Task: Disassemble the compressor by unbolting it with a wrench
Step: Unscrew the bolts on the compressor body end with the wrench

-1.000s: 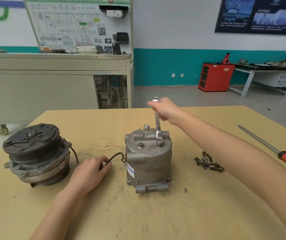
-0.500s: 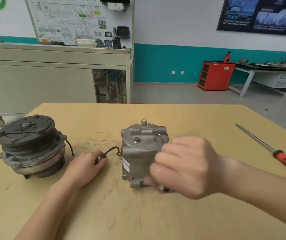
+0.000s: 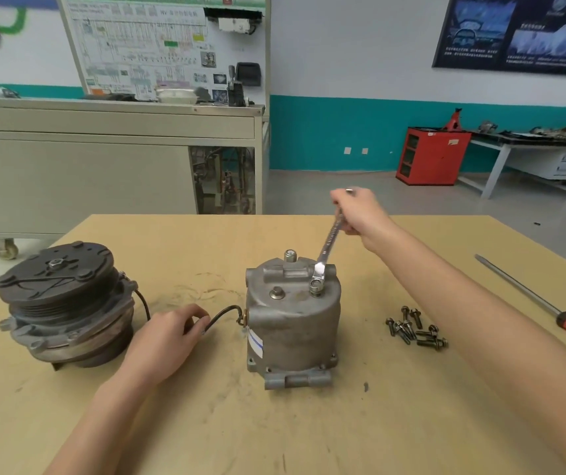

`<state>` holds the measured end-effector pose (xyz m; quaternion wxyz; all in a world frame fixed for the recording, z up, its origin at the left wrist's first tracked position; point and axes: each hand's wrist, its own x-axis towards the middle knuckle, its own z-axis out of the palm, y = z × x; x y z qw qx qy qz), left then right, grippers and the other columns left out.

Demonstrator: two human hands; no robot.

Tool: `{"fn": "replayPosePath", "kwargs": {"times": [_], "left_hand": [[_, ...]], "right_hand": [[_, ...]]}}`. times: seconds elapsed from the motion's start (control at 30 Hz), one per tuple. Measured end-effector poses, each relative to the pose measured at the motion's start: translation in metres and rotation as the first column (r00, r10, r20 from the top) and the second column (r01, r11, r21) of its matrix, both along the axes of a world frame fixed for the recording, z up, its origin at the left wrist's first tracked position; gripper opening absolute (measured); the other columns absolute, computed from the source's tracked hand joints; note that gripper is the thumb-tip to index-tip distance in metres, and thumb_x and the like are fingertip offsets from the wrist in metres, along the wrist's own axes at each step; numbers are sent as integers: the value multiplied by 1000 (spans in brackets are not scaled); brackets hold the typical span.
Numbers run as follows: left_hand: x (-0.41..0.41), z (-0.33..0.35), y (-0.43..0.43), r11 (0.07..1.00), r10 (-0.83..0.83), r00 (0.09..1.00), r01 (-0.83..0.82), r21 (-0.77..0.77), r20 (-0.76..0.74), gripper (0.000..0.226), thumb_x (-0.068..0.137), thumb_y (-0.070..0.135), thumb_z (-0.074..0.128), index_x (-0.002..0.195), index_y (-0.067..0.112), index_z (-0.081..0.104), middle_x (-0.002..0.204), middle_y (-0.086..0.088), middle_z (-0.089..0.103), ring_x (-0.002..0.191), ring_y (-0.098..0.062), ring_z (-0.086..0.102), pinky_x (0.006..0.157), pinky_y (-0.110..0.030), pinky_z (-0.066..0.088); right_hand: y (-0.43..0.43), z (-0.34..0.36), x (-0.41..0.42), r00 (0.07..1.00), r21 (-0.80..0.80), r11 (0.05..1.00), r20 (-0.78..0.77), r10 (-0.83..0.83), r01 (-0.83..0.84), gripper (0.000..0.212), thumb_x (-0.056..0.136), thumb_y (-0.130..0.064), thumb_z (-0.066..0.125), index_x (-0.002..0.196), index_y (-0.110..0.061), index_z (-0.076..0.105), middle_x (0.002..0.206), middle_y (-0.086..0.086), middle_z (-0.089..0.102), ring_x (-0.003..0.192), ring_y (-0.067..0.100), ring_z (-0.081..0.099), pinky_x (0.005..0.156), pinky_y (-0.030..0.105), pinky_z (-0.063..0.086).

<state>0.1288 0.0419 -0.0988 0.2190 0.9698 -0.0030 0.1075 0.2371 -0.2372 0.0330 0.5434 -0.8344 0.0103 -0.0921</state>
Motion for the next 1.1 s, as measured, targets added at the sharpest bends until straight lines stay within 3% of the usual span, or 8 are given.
{"fn": "replayPosePath", "kwargs": {"times": [0.17, 0.3, 0.43, 0.53, 0.63, 0.8, 0.93, 1.1], "left_hand": [[1, -1, 1, 1000, -11, 1000, 11, 5, 13, 16, 98, 36, 52, 108, 32, 63, 82, 10, 63, 77, -12, 60, 64, -29, 50], [-2, -3, 2, 1000, -6, 999, 7, -24, 49, 16, 95, 28, 59, 83, 38, 56, 74, 10, 62, 72, -15, 60, 60, -31, 48], [-1, -8, -1, 976, -55, 998, 59, -211, 27, 34, 81, 6, 72, 70, 35, 59, 67, 20, 64, 76, -17, 59, 60, -16, 47], [5, -11, 0, 1000, -12, 1000, 12, 14, 27, 8, 94, 38, 58, 96, 33, 64, 76, 14, 61, 74, -16, 57, 60, -30, 44], [5, -11, -2, 999, -21, 997, 19, 35, 69, 17, 96, 43, 53, 104, 32, 64, 70, 18, 53, 70, -13, 54, 54, -27, 36], [2, -5, -1, 1000, -18, 999, 17, 22, 28, 18, 97, 40, 53, 107, 31, 65, 79, 12, 60, 76, -14, 59, 59, -28, 43], [2, -5, -2, 999, -30, 999, 30, 29, 11, 19, 98, 41, 52, 109, 31, 64, 84, 11, 61, 80, -14, 60, 67, -31, 51], [4, -6, -1, 999, -26, 997, 24, 26, 70, 17, 98, 40, 52, 107, 33, 64, 74, 19, 57, 72, -8, 57, 59, -27, 46]], "right_hand": [[103, 30, -7, 889, -677, 656, 6, 458, -333, 27, 95, -28, 52, 108, -5, 57, 88, 6, 62, 75, 18, 59, 61, 27, 52], [142, 12, -94, 581, -952, 290, 182, 793, -97, 23, 97, -24, 42, 108, -13, 59, 64, -4, 40, 65, 25, 50, 55, 31, 43], [76, -12, -168, 229, -757, 625, 586, 778, -187, 37, 100, -26, 39, 85, -8, 68, 66, 4, 54, 55, 18, 45, 46, 29, 43], [6, -15, -186, 395, -379, 706, 627, 671, -598, 24, 96, -36, 51, 86, -15, 60, 69, -10, 50, 60, 4, 42, 57, 16, 38], [-26, -23, -189, 619, 42, 780, 635, 462, -625, 28, 88, -47, 62, 68, -27, 55, 59, -16, 46, 51, 9, 37, 54, 27, 29], [-35, -25, -170, 706, 491, 581, 674, 218, -648, 44, 69, -38, 76, 49, -17, 44, 42, -3, 26, 40, 14, 18, 51, 19, 30], [-48, 3, -160, 650, 484, 556, 746, 141, -675, 28, 72, -36, 67, 52, -21, 54, 41, -7, 18, 37, 12, 15, 50, 18, 28], [-52, 32, -159, 571, 114, 876, 796, 202, -468, 23, 82, -18, 53, 64, -28, 63, 46, -14, 47, 38, 3, 35, 45, 17, 27]]}}
